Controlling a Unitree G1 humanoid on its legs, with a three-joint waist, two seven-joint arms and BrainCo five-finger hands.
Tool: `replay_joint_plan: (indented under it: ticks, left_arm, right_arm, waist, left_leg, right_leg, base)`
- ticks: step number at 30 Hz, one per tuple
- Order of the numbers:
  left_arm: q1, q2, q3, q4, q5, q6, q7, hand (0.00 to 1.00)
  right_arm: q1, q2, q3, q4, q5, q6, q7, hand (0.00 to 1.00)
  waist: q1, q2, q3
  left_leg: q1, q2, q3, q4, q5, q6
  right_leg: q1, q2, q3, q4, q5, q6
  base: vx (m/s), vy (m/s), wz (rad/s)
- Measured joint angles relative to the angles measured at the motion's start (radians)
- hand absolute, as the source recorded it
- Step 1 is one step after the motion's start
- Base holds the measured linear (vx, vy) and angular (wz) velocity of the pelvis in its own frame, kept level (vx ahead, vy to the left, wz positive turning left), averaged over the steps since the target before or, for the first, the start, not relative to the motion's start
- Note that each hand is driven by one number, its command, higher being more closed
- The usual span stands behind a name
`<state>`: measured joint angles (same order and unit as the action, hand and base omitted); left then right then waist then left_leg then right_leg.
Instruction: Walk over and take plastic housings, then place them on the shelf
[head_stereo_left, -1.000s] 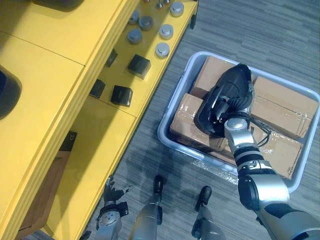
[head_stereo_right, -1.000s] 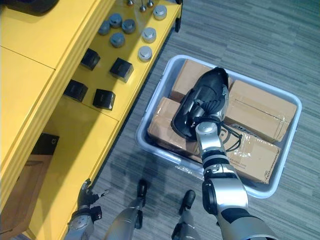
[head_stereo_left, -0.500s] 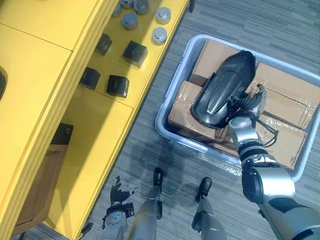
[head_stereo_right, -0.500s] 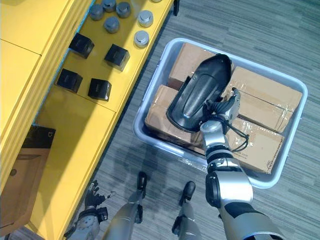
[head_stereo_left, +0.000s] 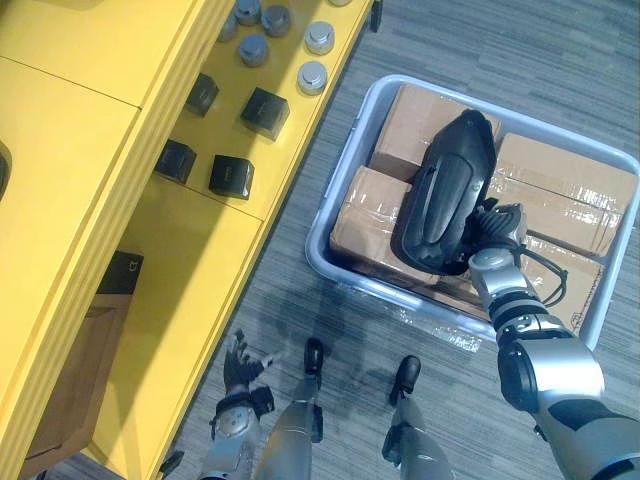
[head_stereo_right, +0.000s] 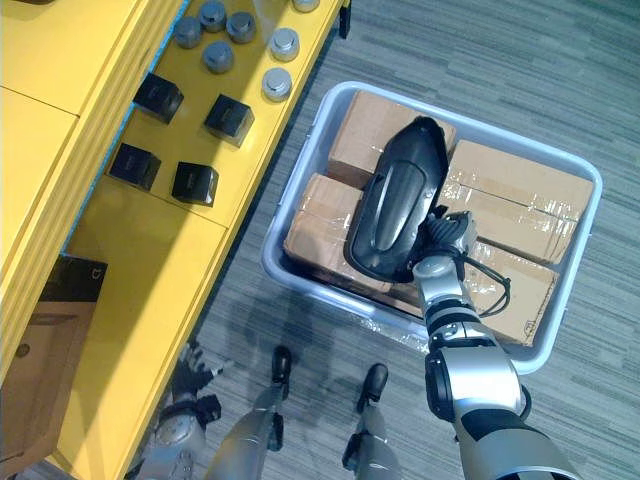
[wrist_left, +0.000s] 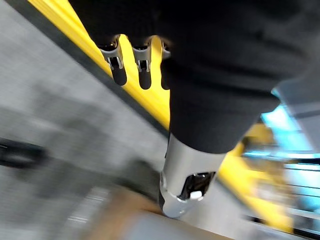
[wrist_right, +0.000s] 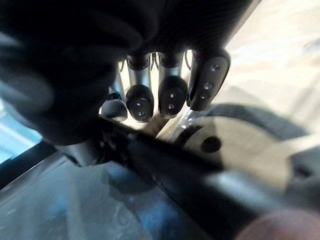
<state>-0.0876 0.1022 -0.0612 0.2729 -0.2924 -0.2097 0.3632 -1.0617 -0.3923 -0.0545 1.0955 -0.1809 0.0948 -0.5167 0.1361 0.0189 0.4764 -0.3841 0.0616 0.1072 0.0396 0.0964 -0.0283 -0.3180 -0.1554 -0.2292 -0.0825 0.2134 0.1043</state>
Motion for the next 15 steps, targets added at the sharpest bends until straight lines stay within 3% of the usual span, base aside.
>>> replay_joint_plan:
  ticks: [4, 7, 15]
  left_arm:
    - [0.009, 0.000, 0.037, -0.270, 0.046, 0.000, 0.006, 0.00]
    - [-0.018, 0.012, 0.056, -0.353, 0.074, 0.000, 0.025, 0.00]
    - [-0.168, 0.028, -0.047, -0.373, 0.053, 0.008, 0.010, 0.00]
  right_arm:
    - [0.069, -0.029, 0.042, -0.208, -0.104, 0.011, 0.026, 1.00]
    - [0.115, -0.043, 0.073, -0.359, -0.213, 0.019, 0.032, 1.00]
    - [0.226, -0.023, 0.109, -0.569, -0.320, 0.021, 0.084, 1.00]
  waist:
    - [-0.025, -0.001, 0.001]
    - [-0.045, -0.002, 0.000]
    - [-0.076, -0.048, -0.052]
  left_leg:
    - [0.031, 0.001, 0.006, -0.001, 0.000, 0.000]
    - [0.070, 0.005, 0.014, -0.008, 0.000, 0.000]
    - [0.168, 0.019, 0.067, -0.039, 0.000, -0.007]
  right_leg:
    - [0.027, 0.000, 0.003, 0.000, 0.000, 0.000]
    - [0.058, 0.004, 0.014, 0.000, 0.000, 0.000]
    - [0.111, 0.017, 0.055, -0.002, -0.001, -0.001]
  base:
    - [0.05, 0.056, -0.04]
    - [0.06, 0.057, -0.11]
    - [0.03, 0.046, -0.19]
